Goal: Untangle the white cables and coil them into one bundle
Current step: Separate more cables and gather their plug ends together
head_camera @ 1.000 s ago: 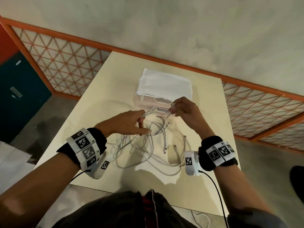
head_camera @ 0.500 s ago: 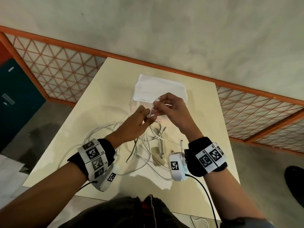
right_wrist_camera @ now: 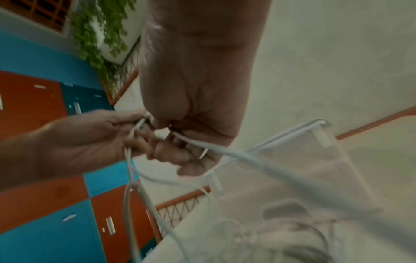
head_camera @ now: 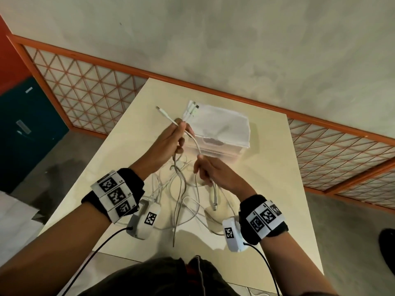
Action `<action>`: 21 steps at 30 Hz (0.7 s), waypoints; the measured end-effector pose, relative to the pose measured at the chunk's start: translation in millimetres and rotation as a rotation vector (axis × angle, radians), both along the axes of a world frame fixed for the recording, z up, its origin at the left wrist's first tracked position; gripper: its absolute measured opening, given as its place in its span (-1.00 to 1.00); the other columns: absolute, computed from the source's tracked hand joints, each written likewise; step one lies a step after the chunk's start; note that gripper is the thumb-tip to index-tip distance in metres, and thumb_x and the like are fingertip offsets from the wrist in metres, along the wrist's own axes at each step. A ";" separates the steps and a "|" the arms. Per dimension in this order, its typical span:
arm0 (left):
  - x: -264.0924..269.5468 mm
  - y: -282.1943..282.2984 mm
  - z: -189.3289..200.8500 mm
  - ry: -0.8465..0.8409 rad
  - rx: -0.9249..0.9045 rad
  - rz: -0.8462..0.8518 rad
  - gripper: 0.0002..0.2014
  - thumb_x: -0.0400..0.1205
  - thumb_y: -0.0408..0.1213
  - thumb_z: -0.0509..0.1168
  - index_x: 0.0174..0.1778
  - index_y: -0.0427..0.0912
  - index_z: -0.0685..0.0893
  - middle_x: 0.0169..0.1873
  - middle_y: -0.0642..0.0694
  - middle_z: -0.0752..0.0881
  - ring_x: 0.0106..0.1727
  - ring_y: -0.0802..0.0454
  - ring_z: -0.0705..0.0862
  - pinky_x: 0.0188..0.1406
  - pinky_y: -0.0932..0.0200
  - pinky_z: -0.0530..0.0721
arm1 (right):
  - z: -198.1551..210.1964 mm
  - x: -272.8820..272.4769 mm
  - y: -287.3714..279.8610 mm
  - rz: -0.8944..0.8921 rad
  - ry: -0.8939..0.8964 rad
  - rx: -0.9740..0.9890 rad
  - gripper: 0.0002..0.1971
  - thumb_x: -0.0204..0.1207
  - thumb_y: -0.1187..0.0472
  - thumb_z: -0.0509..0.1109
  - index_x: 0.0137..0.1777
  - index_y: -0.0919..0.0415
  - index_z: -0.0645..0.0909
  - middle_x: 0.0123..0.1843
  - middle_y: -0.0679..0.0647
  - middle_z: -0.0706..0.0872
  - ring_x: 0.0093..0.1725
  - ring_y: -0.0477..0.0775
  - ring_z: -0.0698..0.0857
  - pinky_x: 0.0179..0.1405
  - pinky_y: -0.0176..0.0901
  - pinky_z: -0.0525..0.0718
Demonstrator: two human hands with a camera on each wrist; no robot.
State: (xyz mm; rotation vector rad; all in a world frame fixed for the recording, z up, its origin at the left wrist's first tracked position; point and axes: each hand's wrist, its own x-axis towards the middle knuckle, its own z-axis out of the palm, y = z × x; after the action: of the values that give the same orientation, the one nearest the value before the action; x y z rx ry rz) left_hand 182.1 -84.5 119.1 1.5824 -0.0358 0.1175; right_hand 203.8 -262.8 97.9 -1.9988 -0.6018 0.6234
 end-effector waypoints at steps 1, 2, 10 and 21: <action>1.8 5.6 0.7 -0.024 -0.033 0.042 -0.66 0.80 -0.11 -0.07 -0.15 -0.11 0.54 -0.18 -0.07 0.65 -0.27 0.19 0.53 -0.33 0.28 0.49 | -3.6 -1.7 -5.3 0.012 0.037 -0.024 -0.53 0.73 -0.08 -0.01 -0.22 0.19 0.54 -0.51 -0.02 0.47 -0.56 -0.14 0.45 -0.40 -0.28 0.49; 3.5 11.6 2.0 -0.035 -0.094 0.086 -0.64 0.79 -0.09 -0.08 -0.20 -0.07 0.53 -0.20 -0.06 0.70 -0.20 0.14 0.63 -0.25 0.23 0.57 | -7.5 -3.3 -12.4 0.016 0.082 -0.039 -0.53 0.73 -0.09 0.00 -0.28 0.14 0.51 -0.52 -0.06 0.40 -0.56 -0.14 0.39 -0.42 -0.30 0.45; 2.3 42.1 16.7 -0.025 -0.412 0.308 -0.61 0.80 -0.06 -0.09 -0.36 -0.07 0.32 -0.67 0.12 0.29 -0.65 0.22 0.20 -0.69 0.39 0.26 | -31.7 1.7 -87.6 -0.028 0.099 -0.178 -0.61 0.70 0.02 0.16 -0.31 0.23 0.47 -0.42 0.00 0.35 -0.43 -0.07 0.36 -0.27 -0.20 0.40; -20.4 -6.0 6.8 0.029 0.279 -0.130 -0.89 0.58 -0.23 0.39 -0.24 -0.14 0.74 -0.71 0.13 0.33 -0.65 0.23 0.22 -0.61 0.38 0.17 | 67.0 2.1 -12.9 -0.070 -0.173 0.133 -0.63 0.73 0.11 0.12 -0.13 0.33 0.63 -0.52 0.02 0.35 -0.55 -0.14 0.32 -0.52 -0.42 0.33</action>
State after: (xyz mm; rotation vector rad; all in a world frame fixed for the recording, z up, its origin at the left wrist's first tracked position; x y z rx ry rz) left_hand 161.7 -90.5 125.9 1.8551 -0.1369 -0.0128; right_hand 206.0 -275.7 164.8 -1.9515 -0.6563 0.3605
